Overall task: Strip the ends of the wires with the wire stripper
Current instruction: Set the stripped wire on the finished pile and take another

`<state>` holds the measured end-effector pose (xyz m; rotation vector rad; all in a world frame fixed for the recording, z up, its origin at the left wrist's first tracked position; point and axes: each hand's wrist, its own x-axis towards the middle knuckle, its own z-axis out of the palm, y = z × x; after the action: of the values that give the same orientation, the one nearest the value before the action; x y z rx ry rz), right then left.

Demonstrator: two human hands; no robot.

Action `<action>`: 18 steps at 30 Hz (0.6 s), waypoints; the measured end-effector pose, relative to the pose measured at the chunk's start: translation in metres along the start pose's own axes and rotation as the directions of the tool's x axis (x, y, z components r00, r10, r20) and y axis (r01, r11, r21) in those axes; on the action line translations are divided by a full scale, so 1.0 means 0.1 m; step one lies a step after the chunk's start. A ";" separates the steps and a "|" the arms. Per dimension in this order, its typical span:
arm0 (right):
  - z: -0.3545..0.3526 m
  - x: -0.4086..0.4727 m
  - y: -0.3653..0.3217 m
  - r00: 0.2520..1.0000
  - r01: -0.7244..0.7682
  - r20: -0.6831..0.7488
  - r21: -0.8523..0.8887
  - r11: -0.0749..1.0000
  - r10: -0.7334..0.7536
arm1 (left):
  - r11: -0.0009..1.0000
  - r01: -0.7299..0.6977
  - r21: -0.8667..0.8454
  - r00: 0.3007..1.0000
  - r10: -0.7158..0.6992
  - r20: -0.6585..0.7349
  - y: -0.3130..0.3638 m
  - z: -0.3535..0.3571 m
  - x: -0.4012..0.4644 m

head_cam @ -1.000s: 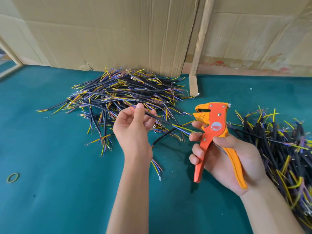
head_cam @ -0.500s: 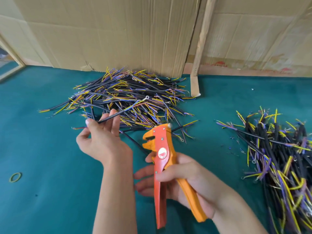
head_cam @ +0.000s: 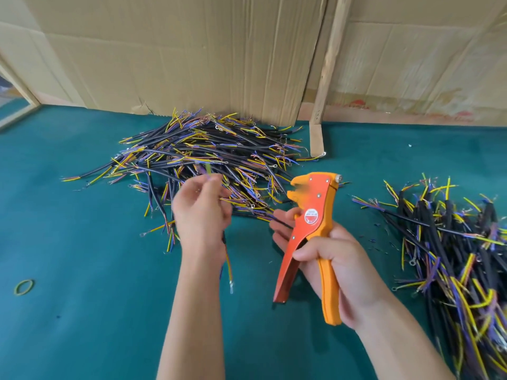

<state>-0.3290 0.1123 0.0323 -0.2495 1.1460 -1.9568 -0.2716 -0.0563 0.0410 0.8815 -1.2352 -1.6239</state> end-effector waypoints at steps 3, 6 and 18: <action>-0.05 -0.02 -0.09 0.997 -0.007 0.077 0.049 0.999 0.003 | 0.815 -0.303 0.494 0.935 0.155 0.318 -0.09 0.12 -0.12; -0.11 -0.04 -0.17 0.996 -0.009 0.087 0.053 0.999 0.004 | 0.623 -0.432 0.652 0.892 0.189 0.410 -0.11 0.23 -0.26; -0.15 -0.04 -0.20 1.000 -0.004 0.028 0.029 1.000 0.003 | 0.631 -0.517 0.578 0.847 0.283 0.449 -0.09 0.27 -0.30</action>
<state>-0.3456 0.1295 0.0405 -0.2583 1.0988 -1.9593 -0.2881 -0.0184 0.0394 0.6824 -2.1774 -0.9330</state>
